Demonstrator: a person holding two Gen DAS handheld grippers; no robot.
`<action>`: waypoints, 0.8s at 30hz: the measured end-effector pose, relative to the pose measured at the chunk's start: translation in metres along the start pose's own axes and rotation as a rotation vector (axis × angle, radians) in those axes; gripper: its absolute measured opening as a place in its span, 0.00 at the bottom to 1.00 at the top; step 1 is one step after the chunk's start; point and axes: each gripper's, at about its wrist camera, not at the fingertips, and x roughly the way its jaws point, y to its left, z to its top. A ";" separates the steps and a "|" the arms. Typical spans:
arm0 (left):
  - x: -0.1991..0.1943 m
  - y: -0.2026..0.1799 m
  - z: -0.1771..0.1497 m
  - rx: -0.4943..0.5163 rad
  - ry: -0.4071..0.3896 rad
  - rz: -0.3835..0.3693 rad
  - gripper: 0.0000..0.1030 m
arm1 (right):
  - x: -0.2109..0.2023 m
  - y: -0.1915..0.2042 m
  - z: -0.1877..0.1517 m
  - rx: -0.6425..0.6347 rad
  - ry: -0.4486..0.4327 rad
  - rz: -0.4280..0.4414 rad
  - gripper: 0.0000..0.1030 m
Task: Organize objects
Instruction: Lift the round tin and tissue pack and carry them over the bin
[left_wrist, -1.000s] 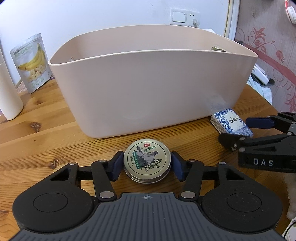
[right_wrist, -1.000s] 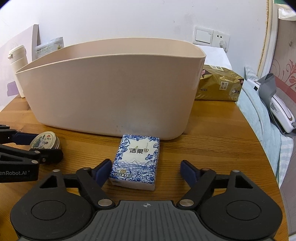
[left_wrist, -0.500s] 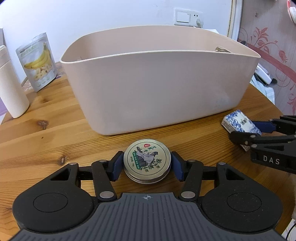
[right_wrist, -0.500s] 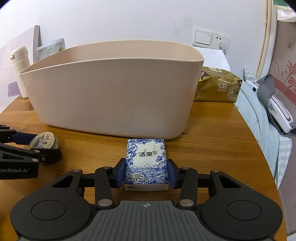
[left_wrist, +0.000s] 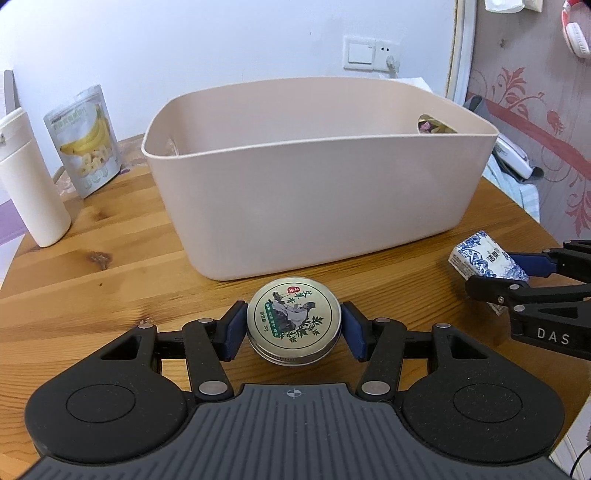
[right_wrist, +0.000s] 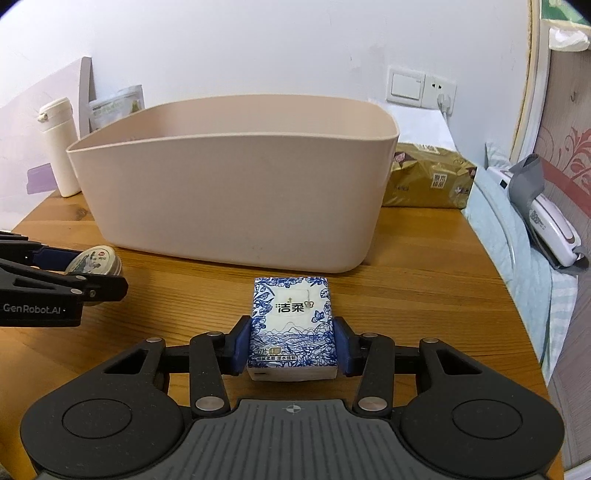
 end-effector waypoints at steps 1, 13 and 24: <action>-0.003 0.000 0.000 0.001 -0.005 0.000 0.54 | -0.003 0.000 0.000 -0.001 -0.005 0.000 0.42; -0.035 0.002 0.004 0.004 -0.069 0.001 0.54 | -0.040 0.003 -0.003 -0.012 -0.061 -0.011 0.42; -0.056 0.004 0.014 0.007 -0.126 -0.001 0.54 | -0.069 0.001 0.002 -0.013 -0.130 -0.032 0.42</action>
